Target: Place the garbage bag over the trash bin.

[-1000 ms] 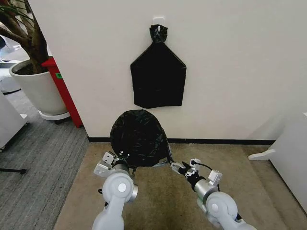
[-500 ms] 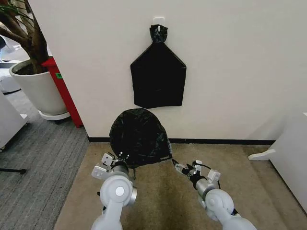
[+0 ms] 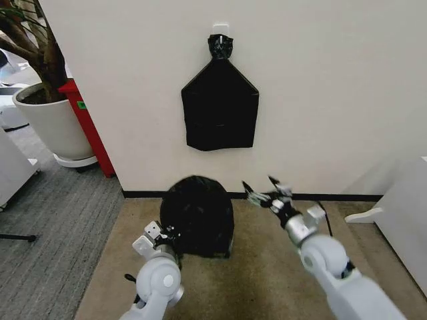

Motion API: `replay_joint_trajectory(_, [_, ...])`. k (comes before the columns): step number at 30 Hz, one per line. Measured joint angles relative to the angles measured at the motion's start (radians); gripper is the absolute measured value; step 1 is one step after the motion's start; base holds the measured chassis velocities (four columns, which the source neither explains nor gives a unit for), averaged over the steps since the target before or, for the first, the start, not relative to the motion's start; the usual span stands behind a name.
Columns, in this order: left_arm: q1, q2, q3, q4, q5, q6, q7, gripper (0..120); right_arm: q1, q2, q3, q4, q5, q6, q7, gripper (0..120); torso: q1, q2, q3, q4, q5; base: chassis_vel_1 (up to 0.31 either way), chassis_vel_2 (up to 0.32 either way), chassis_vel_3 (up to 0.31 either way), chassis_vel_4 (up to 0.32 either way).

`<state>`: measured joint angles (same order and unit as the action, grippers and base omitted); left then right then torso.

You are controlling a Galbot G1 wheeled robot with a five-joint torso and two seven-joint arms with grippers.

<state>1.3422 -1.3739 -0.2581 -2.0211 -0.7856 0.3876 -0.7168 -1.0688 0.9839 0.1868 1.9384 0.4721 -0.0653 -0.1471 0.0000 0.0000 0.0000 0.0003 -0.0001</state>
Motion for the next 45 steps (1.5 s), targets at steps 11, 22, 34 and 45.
replay_joint_trajectory(11, [-0.05,0.212,0.03,0.017,0.246,0.014,0.371,0,0.268,-0.17,-0.221,-0.116,-0.197,0.007,-0.134,100,0.0,0.0,0.0,-0.0001,0.0,0.0,0.0,0.0,0.0])
replay_joint_trajectory(22, [-0.224,0.426,0.154,0.085,0.419,-0.071,0.651,0,0.595,-0.288,-0.43,-0.218,-0.266,-0.033,-0.293,100,0.0,0.0,0.0,-0.0005,0.0,0.0,0.0,0.0,0.0])
replay_joint_trajectory(34, [-0.356,0.464,0.295,0.176,0.423,-0.135,0.69,0,0.675,-0.273,-0.524,-0.259,-0.156,-0.094,-0.326,100,0.0,0.0,0.0,-0.0005,-0.0001,0.0,0.0,0.0,0.0])
replay_joint_trajectory(45, [-0.414,0.484,0.332,0.201,0.403,-0.131,0.671,0,0.698,-0.318,-0.576,-0.279,-0.084,-0.084,-0.352,100,0.0,0.0,0.0,-0.0004,0.0,0.0,0.0,0.0,0.0])
